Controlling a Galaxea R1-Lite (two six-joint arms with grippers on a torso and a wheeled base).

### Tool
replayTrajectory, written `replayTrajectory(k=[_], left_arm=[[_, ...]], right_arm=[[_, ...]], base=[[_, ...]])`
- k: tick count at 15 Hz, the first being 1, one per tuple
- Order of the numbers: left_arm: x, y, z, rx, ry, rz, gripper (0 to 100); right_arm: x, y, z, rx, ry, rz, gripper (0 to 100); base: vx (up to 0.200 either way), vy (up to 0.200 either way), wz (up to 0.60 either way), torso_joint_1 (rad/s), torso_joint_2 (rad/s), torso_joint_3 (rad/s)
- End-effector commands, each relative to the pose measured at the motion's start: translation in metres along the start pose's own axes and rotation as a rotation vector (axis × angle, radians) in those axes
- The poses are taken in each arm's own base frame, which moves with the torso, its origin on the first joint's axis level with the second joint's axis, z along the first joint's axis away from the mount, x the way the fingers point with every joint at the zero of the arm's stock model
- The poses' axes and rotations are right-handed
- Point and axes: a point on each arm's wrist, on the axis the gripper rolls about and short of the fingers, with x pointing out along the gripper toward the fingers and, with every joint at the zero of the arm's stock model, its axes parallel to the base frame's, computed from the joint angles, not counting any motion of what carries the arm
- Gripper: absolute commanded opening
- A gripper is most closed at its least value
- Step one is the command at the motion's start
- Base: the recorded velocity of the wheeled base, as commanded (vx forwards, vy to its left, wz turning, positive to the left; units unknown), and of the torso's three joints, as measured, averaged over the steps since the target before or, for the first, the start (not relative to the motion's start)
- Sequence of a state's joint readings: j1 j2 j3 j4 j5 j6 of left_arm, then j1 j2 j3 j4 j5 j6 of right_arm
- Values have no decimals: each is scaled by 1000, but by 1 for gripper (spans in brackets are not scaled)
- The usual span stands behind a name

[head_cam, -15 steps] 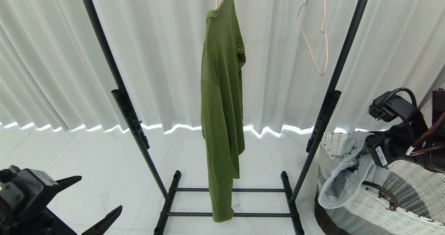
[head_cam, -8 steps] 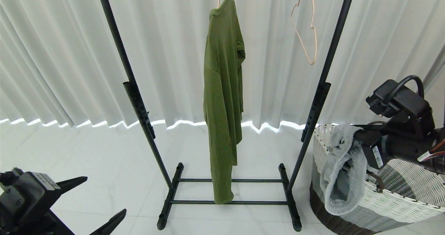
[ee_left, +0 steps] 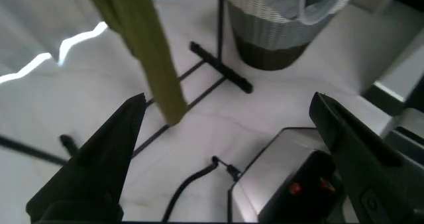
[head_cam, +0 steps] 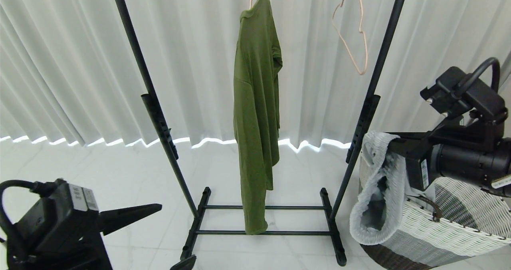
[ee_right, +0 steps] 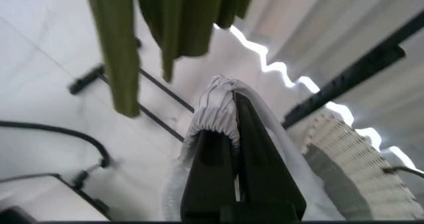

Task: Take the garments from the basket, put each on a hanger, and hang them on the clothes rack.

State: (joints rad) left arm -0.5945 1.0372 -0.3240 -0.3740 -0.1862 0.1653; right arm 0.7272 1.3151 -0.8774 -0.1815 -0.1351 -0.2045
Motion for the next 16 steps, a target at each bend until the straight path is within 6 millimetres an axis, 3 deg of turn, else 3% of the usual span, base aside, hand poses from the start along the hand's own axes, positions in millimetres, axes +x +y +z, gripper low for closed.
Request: replayTrajectory(k=[1, 2, 4, 5, 6, 7, 9, 12, 16], left_arm=[[32, -8, 14, 4, 56, -102, 100], [42, -10, 18, 8, 68, -123, 100], [81, -25, 40, -87, 85, -209, 100], [90, -30, 45, -118, 87, -221, 100], [121, -46, 57, -205, 98, -252, 100], [132, -51, 59, -221, 107, -249, 100], [180, -74, 54, -252, 153, -193, 100], [221, -99, 50, -314, 182, -225, 100], [257, -100, 26, -378, 229, -179, 100]], right_arm=[[-4, 6, 9, 6, -39, 32, 0], [-5, 8, 12, 8, -50, 40, 0], [-9, 10, 23, 35, -94, 59, 0], [-11, 11, 25, 42, -103, 62, 0], [-14, 11, 33, 61, -132, 69, 0], [-14, 11, 34, 66, -136, 70, 0], [-19, 13, 37, 71, -156, 85, 0], [-27, 17, 41, 107, -179, 114, 0], [-28, 16, 43, 117, -189, 116, 0]], base=[[0, 0, 0, 0, 0, 0], [0, 0, 0, 0, 0, 0], [0, 0, 0, 0, 0, 0], [0, 0, 0, 0, 0, 0], [0, 0, 0, 0, 0, 0], [0, 0, 0, 0, 0, 0], [0, 0, 0, 0, 0, 0], [0, 0, 0, 0, 0, 0], [0, 0, 0, 0, 0, 0]])
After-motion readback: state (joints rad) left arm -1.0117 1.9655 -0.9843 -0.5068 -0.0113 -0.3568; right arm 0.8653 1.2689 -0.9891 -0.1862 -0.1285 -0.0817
